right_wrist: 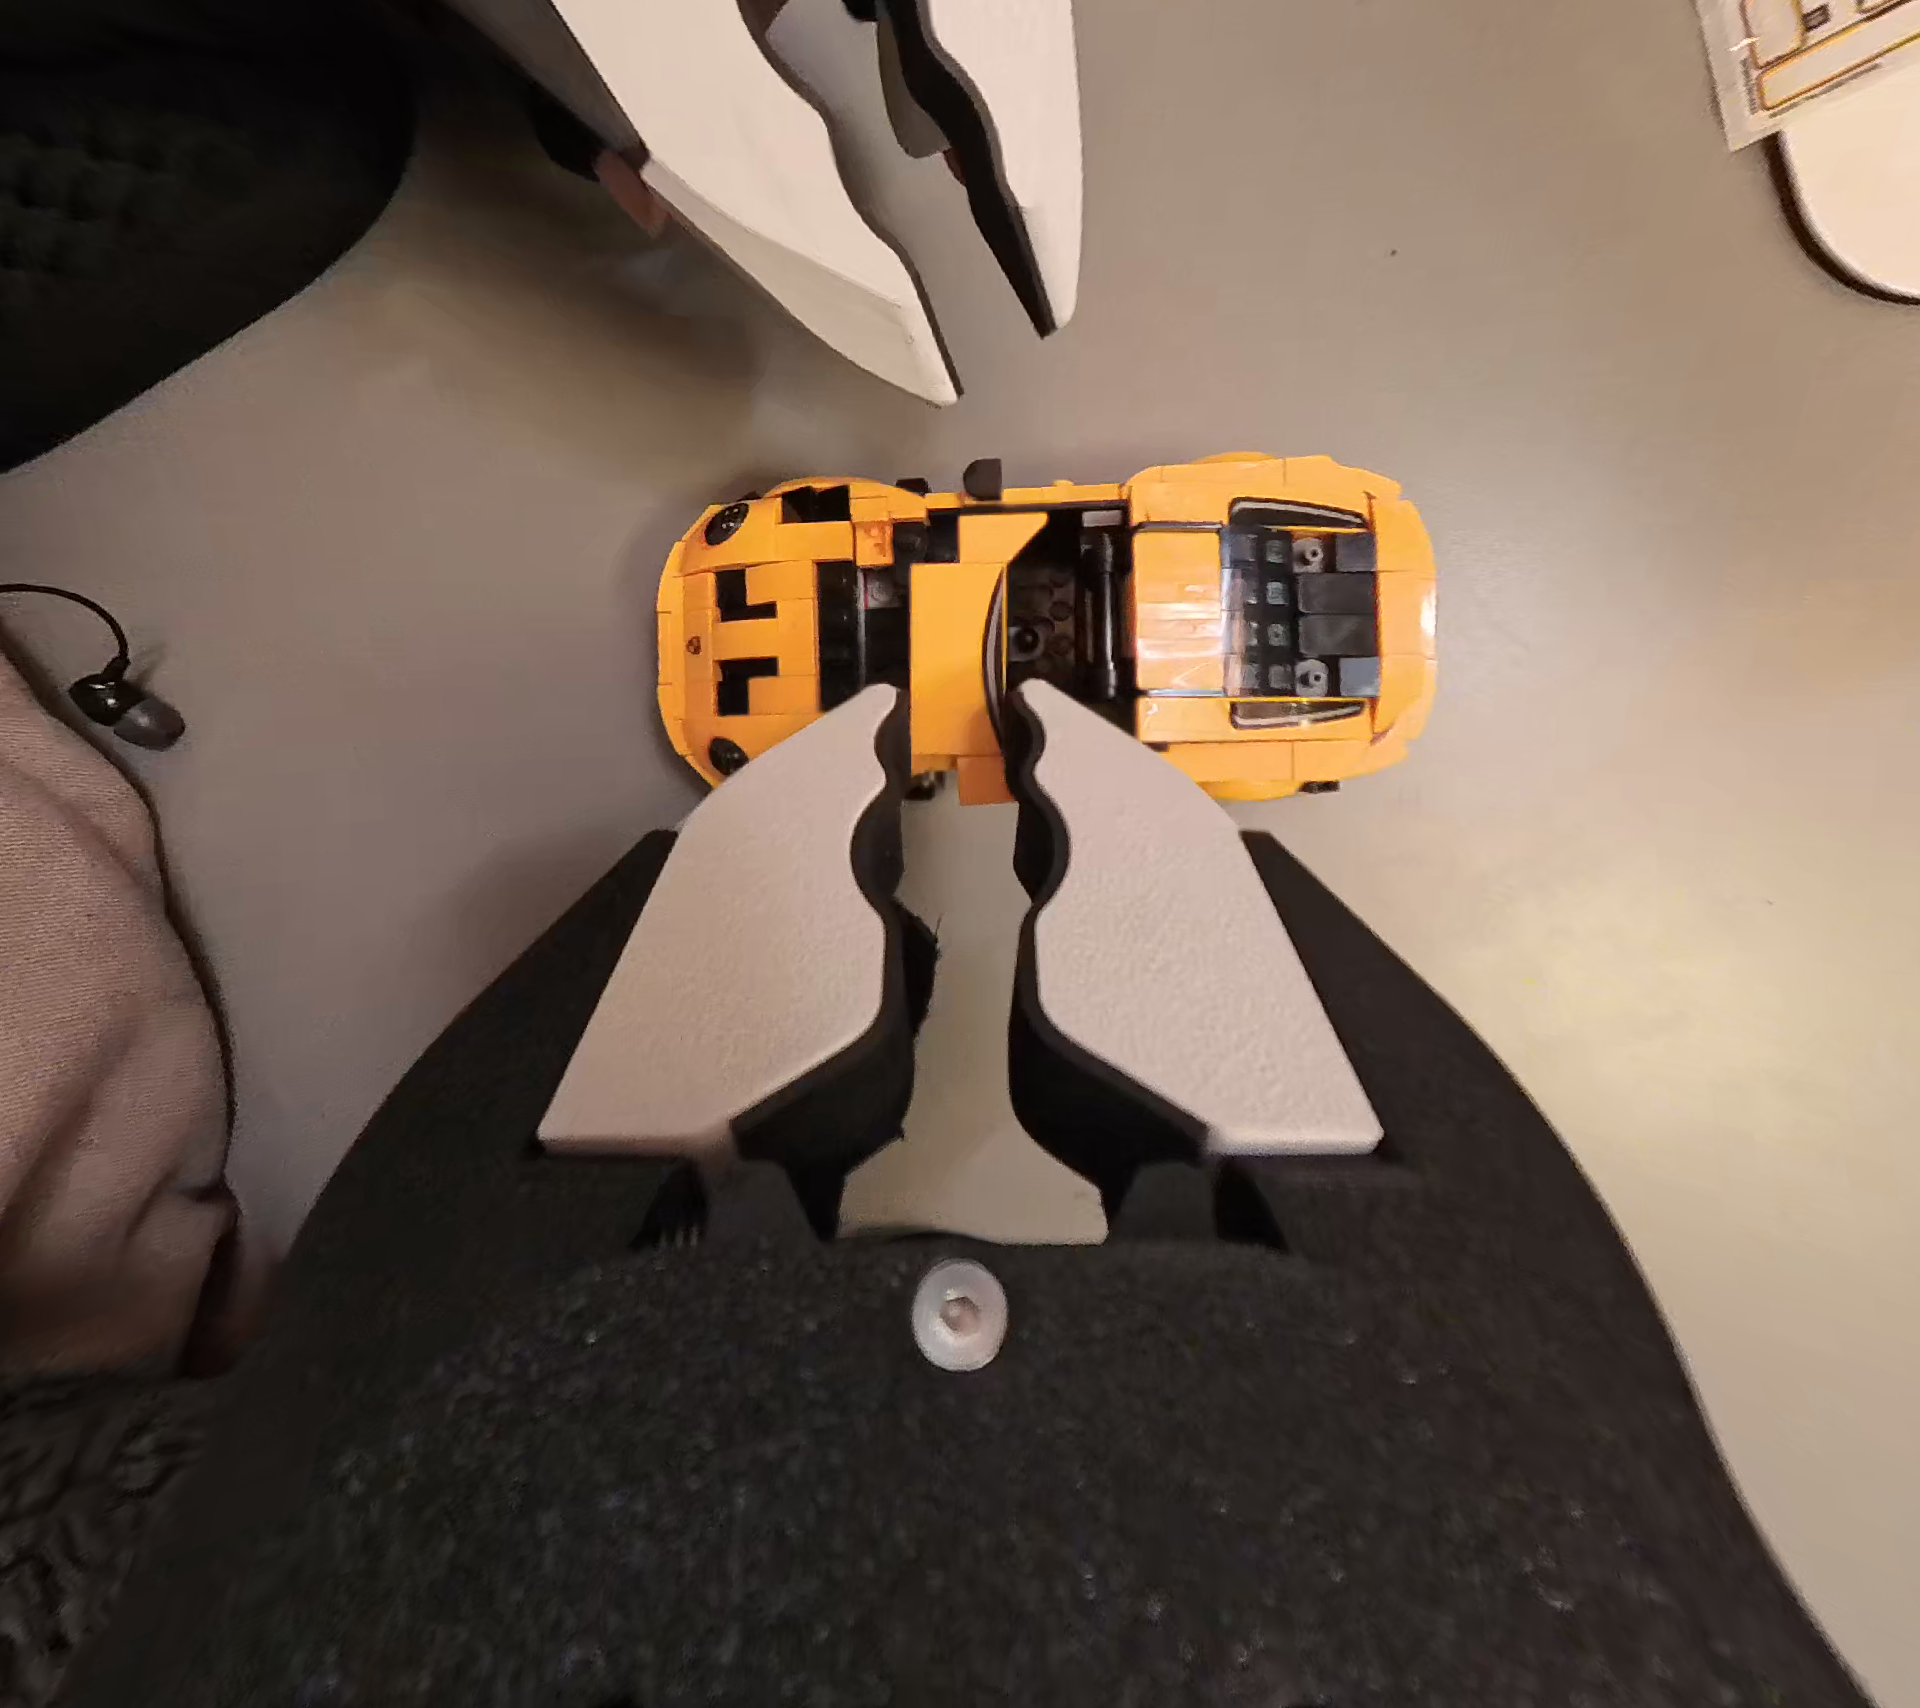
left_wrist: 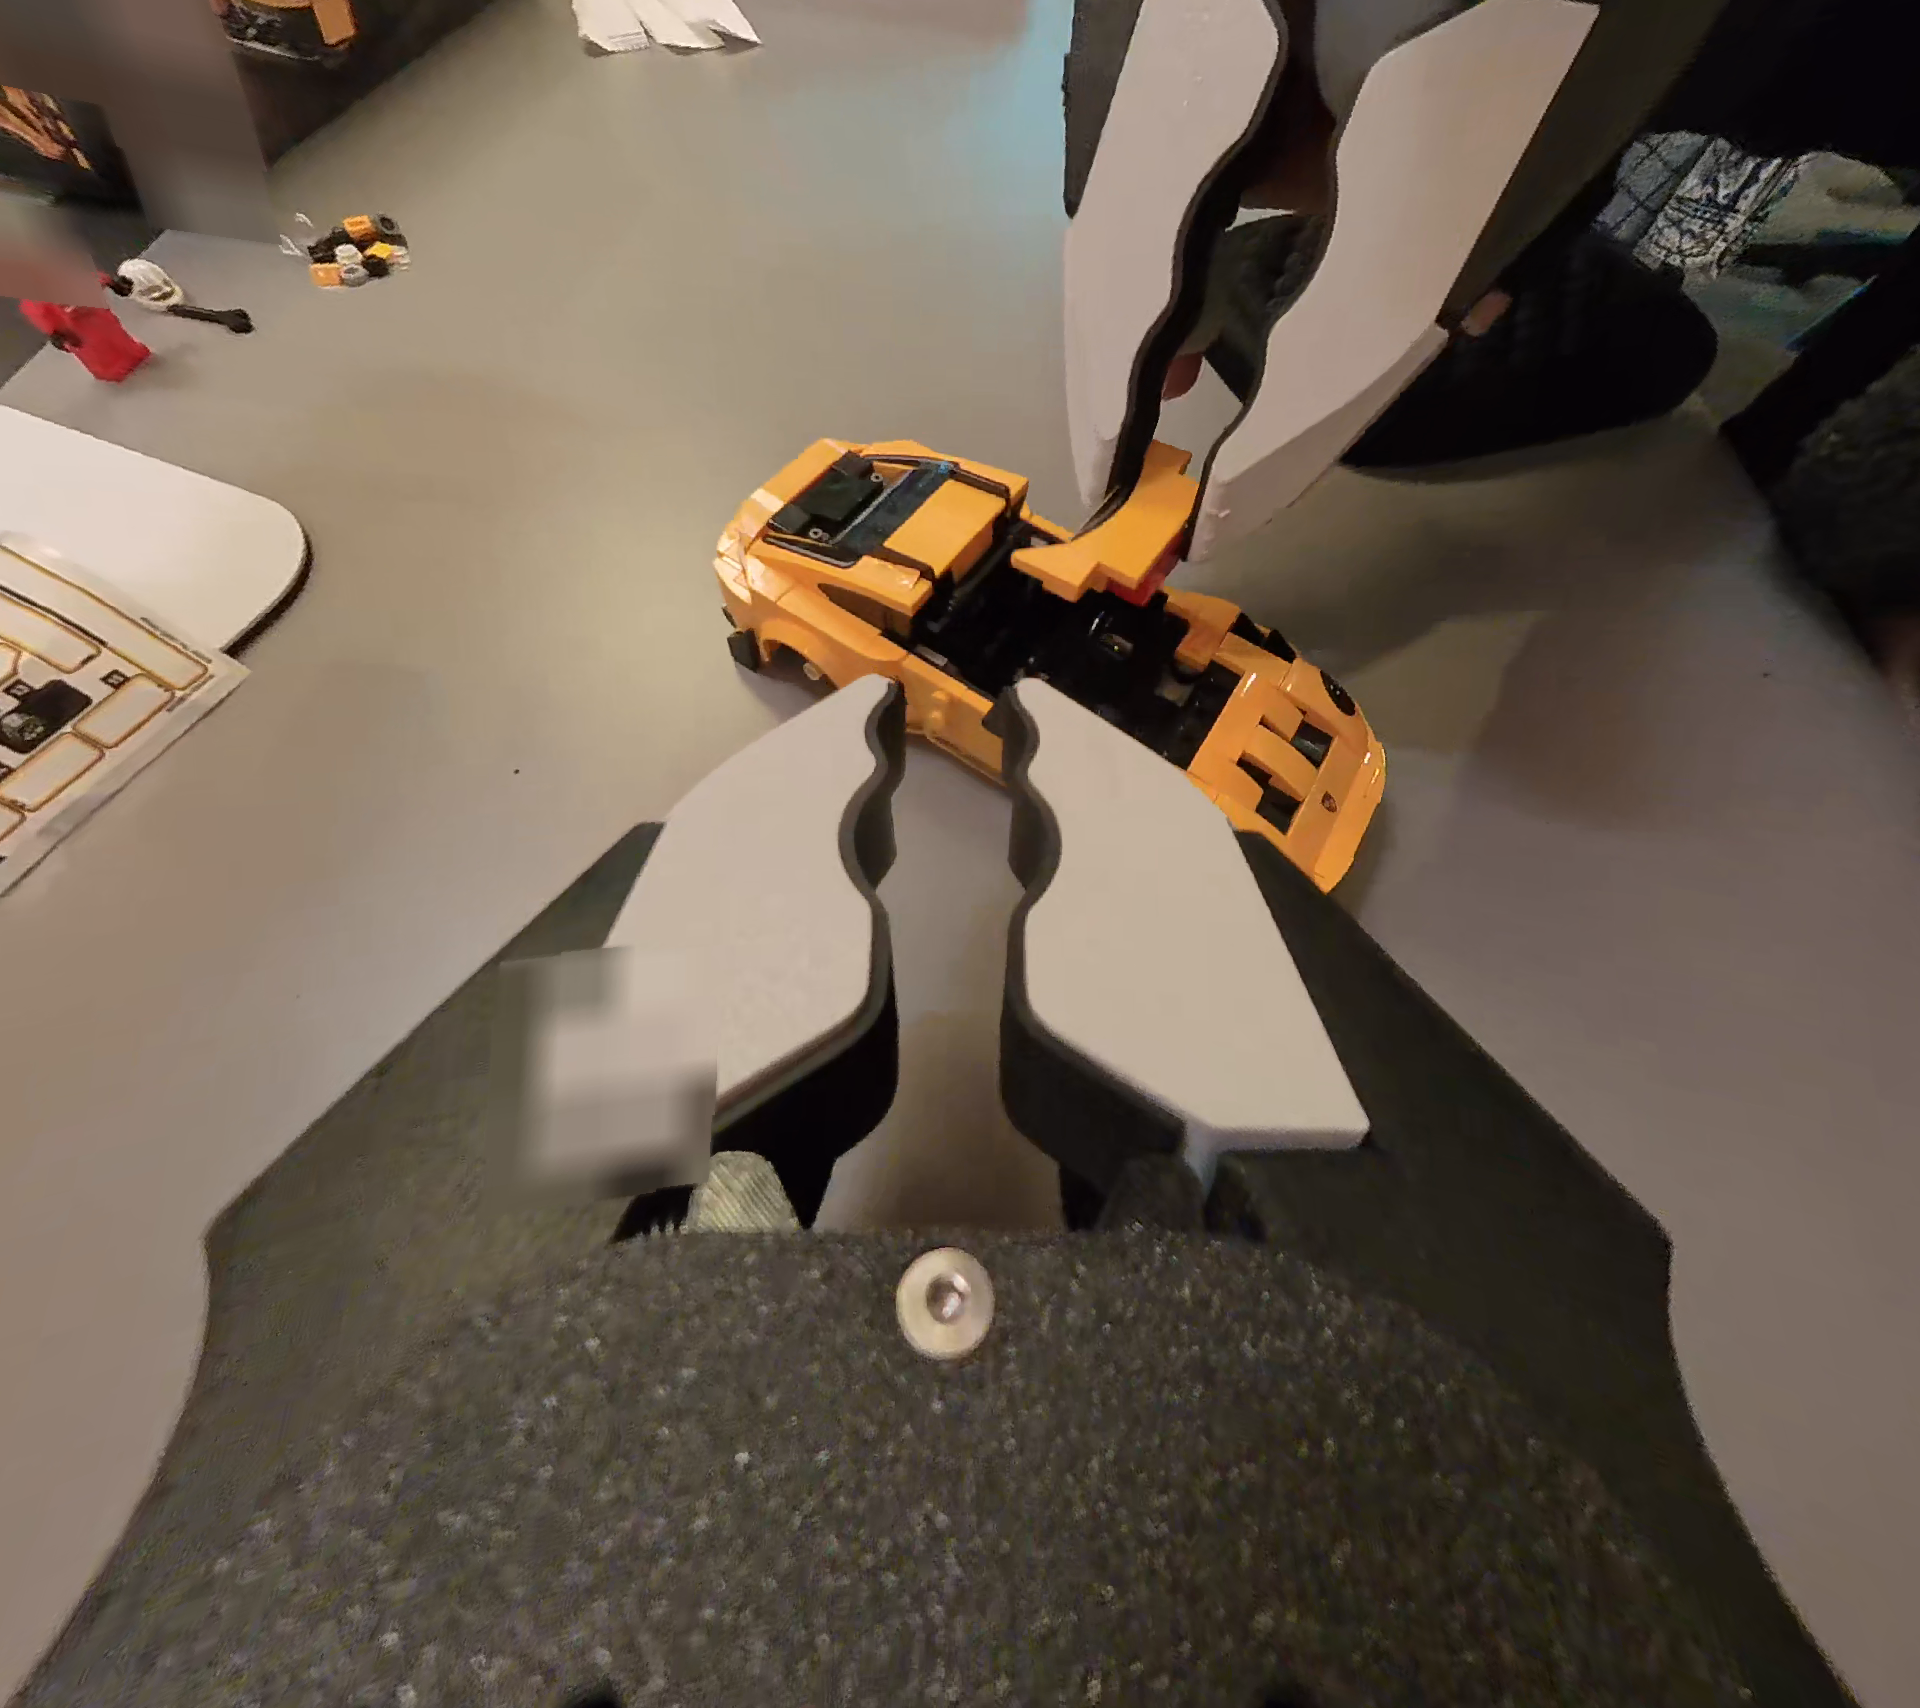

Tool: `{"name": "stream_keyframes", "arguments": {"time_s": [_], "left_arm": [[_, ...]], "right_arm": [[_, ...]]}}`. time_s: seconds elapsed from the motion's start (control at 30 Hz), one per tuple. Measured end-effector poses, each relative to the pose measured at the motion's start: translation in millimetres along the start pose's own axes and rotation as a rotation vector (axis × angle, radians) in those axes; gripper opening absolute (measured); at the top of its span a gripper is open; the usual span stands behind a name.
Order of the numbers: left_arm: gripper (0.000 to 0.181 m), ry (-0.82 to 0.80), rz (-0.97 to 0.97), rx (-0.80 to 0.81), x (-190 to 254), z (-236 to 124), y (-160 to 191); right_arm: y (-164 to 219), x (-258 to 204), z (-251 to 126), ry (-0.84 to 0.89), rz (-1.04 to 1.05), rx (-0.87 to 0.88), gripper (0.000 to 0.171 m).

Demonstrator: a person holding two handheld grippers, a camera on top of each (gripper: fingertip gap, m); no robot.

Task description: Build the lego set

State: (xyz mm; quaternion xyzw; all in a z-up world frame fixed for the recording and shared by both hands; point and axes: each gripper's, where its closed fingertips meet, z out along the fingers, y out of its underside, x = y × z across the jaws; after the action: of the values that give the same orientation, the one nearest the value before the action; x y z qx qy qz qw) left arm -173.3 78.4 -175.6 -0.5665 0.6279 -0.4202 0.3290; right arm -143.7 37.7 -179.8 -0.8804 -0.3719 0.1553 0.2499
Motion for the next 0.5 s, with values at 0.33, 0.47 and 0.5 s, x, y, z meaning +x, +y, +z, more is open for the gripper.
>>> {"name": "stream_keyframes", "arguments": {"time_s": [0.33, 0.47, 0.5], "left_arm": [[0.017, 0.016, 0.02, -0.025, 6, 3, 4], [0.017, 0.016, 0.027, -0.032, 7, 4, 5], [0.016, 0.017, 0.027, -0.031, 7, 4, 5]], "right_arm": [[3, -14, 18, -0.012, -0.025, -0.053, 0.016], [3, -15, 22, 0.001, -0.036, -0.074, 0.016], [3, -14, 22, 0.008, -0.038, -0.078, 0.016]]}}
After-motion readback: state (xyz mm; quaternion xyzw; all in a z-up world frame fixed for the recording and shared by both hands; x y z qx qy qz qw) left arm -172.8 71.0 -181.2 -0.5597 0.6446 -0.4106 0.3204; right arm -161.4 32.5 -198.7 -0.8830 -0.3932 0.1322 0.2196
